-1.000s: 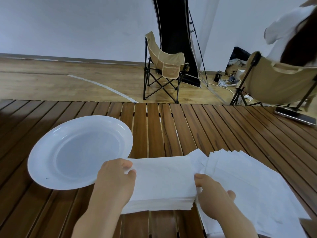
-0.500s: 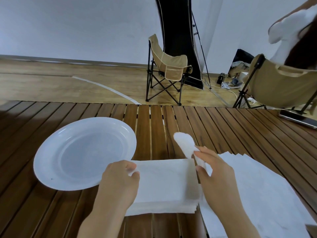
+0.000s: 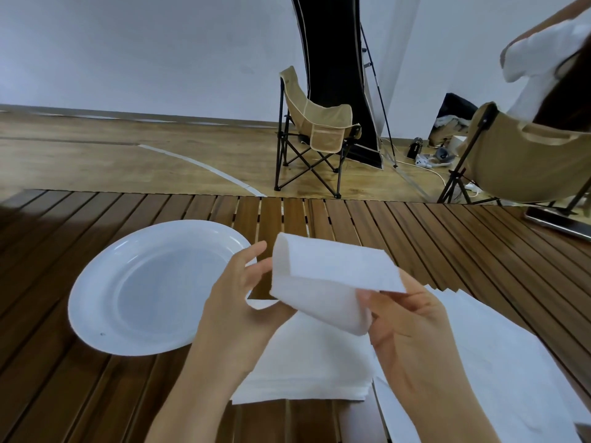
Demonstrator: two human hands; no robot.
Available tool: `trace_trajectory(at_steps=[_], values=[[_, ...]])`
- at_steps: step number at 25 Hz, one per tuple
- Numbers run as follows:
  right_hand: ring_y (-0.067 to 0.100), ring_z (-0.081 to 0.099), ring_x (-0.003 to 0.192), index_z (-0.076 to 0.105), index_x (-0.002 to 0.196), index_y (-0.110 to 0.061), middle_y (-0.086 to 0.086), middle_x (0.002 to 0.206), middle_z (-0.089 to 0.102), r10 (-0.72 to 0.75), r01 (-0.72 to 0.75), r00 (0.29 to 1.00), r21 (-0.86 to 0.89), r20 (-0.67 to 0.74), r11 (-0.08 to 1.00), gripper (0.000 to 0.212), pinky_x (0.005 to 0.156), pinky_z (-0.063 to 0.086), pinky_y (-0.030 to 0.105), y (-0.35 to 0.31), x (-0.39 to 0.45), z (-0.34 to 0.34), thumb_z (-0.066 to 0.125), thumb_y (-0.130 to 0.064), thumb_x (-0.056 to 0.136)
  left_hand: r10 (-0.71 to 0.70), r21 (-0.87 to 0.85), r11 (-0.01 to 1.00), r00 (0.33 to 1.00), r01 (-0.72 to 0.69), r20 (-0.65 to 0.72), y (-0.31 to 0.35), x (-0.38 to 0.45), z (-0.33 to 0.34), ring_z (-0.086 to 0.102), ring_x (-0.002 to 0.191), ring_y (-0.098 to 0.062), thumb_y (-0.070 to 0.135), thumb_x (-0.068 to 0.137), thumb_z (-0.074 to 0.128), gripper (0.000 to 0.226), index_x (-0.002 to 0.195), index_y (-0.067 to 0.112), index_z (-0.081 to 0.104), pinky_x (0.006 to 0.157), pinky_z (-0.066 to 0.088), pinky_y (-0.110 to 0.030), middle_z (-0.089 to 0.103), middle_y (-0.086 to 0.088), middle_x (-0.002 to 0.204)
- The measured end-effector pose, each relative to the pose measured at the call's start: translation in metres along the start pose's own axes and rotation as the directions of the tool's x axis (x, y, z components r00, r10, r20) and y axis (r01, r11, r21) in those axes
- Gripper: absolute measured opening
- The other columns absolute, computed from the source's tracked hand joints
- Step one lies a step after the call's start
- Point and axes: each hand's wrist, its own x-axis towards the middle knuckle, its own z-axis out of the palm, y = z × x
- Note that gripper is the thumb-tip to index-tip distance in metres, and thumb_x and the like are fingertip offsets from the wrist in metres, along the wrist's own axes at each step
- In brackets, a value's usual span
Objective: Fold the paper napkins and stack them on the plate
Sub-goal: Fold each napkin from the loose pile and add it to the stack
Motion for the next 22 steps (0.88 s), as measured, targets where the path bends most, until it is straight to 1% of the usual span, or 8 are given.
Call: trace_trajectory(at_steps=[2,4,7,9,11,13,18,22], values=[[0.03,0.067,0.1,0.073,0.105,-0.016,0.008,0.099,0.073,0.029,-0.028,1.0,-0.015,0.011,0.999,0.034,0.079,0.056,0.042,0.003,0.001,0.0,0.056,0.007,0.088,0.015,-0.053,0.999,1.0,-0.015,0.014,0.003,-0.001,0.0,0.061,0.096,0.007,0.021,0.081,0.071,0.051,0.119,0.046,0.049,0.086,0.048,-0.023,0.068,0.021,0.105],[0.031,0.066,0.102,0.071,0.11,-0.017,0.009,0.099,0.073,0.052,-0.052,0.999,-0.027,0.0,0.998,0.035,0.086,0.054,0.045,0.004,0.001,0.0,0.057,0.006,0.088,0.002,-0.083,0.997,1.0,-0.002,0.001,0.006,-0.001,0.0,0.062,0.093,0.004,0.021,0.092,0.055,0.035,0.115,0.048,0.053,0.072,0.041,-0.013,0.07,0.021,0.098],[0.028,0.066,0.104,0.07,0.111,-0.016,0.005,0.101,0.074,0.065,-0.066,0.998,-0.062,-0.014,0.996,0.032,0.09,0.052,0.044,0.005,0.002,0.0,0.062,0.002,0.087,-0.034,-0.186,0.982,0.999,0.039,0.032,0.009,0.001,-0.001,0.064,0.095,-0.003,0.027,0.097,0.042,0.03,0.113,0.05,0.054,0.074,0.043,-0.015,0.066,0.018,0.106],[0.028,0.067,0.103,0.071,0.108,-0.016,0.003,0.1,0.074,0.068,-0.07,0.997,-0.088,-0.029,0.994,0.028,0.09,0.052,0.045,0.006,0.002,0.0,0.063,-0.001,0.086,-0.009,-0.203,0.979,0.999,0.015,0.031,0.01,0.001,-0.002,0.06,0.092,0.001,0.049,0.096,0.039,0.022,0.114,0.055,0.05,0.077,0.047,-0.016,0.063,0.015,0.103],[0.028,0.067,0.101,0.073,0.104,-0.017,0.002,0.098,0.074,0.075,-0.08,0.996,-0.108,-0.049,0.991,0.026,0.092,0.052,0.047,0.006,0.002,-0.001,0.066,-0.003,0.084,0.048,-0.136,0.99,0.998,-0.042,0.039,0.01,-0.002,-0.003,0.054,0.066,0.001,0.056,0.088,0.045,0.034,0.122,0.059,0.041,0.061,0.044,-0.009,0.064,0.001,0.079],[0.025,0.068,0.1,0.073,0.105,-0.02,0.0,0.099,0.074,0.095,-0.099,0.994,-0.095,-0.047,0.991,0.03,0.091,0.053,0.045,0.005,0.002,-0.001,0.07,-0.003,0.08,0.129,-0.105,0.987,0.989,-0.122,0.071,0.01,-0.004,-0.004,0.054,0.056,-0.003,0.036,0.088,0.058,0.047,0.124,0.058,0.038,0.055,0.042,-0.008,0.065,0.004,0.063],[0.008,0.068,0.071,0.073,0.102,-0.025,0.0,0.088,0.074,0.067,-0.062,0.998,-0.168,0.021,0.984,0.037,0.059,0.051,0.022,-0.002,0.0,-0.001,0.074,0.0,0.075,0.211,0.005,0.977,0.977,-0.211,0.013,0.001,0.0,-0.007,0.066,0.087,0.0,0.02,0.083,0.07,0.032,0.103,0.044,0.065,0.078,0.053,-0.019,0.071,0.021,0.088],[0.014,0.07,0.078,0.073,0.092,-0.028,-0.003,0.081,0.074,-0.016,0.015,1.0,-0.381,0.002,0.924,0.023,0.065,0.054,0.03,-0.001,0.0,-0.001,0.075,-0.009,0.077,0.22,0.076,0.973,0.974,-0.216,-0.056,-0.005,0.001,-0.007,0.064,0.088,0.005,0.032,0.074,0.077,0.027,0.097,0.043,0.069,0.076,0.049,-0.01,0.069,0.026,0.088]])
